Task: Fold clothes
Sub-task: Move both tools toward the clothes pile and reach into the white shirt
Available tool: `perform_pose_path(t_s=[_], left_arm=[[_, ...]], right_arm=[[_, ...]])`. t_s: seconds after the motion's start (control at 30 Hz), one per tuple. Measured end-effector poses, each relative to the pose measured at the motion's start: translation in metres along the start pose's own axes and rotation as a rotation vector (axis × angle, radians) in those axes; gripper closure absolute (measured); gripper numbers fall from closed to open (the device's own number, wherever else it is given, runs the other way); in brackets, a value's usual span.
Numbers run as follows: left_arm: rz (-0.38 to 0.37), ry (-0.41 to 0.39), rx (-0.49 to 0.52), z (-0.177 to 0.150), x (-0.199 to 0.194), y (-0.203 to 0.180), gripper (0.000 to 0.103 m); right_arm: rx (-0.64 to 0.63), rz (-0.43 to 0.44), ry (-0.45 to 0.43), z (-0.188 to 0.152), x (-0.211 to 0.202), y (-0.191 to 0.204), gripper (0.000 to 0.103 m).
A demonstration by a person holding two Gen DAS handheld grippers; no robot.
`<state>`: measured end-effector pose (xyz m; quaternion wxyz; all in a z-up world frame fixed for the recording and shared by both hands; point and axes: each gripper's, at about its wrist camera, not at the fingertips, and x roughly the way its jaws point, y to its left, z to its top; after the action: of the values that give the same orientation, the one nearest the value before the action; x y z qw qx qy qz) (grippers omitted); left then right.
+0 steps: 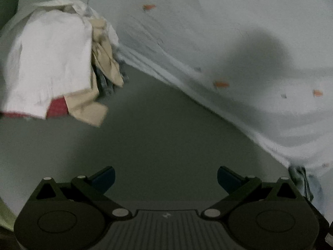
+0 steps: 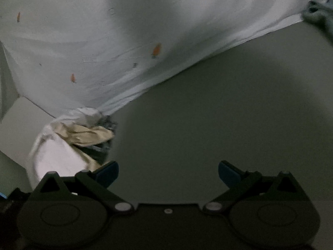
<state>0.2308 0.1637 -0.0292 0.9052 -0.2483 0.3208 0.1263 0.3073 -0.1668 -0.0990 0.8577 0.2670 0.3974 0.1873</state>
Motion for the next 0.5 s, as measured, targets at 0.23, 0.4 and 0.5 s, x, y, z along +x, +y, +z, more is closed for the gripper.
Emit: perform_pose_path(t_s=[0.23, 0.4, 0.5], left_arm=[[0.056, -0.152, -0.092, 0.109, 0.016, 0.088, 0.001], [0.073, -0.249, -0.176, 0.170, 0.042, 0.161, 0.003], [0.092, -0.294, -0.254, 0.206, 0.057, 0.196, 0.004]], right_arm=[[0.067, 0.126, 0.051, 0.028, 0.088, 0.091, 0.000], [0.160, 0.288, 0.105, 0.051, 0.176, 0.157, 0.002], [0.318, 0.390, 0.177, 0.064, 0.233, 0.184, 0.008]])
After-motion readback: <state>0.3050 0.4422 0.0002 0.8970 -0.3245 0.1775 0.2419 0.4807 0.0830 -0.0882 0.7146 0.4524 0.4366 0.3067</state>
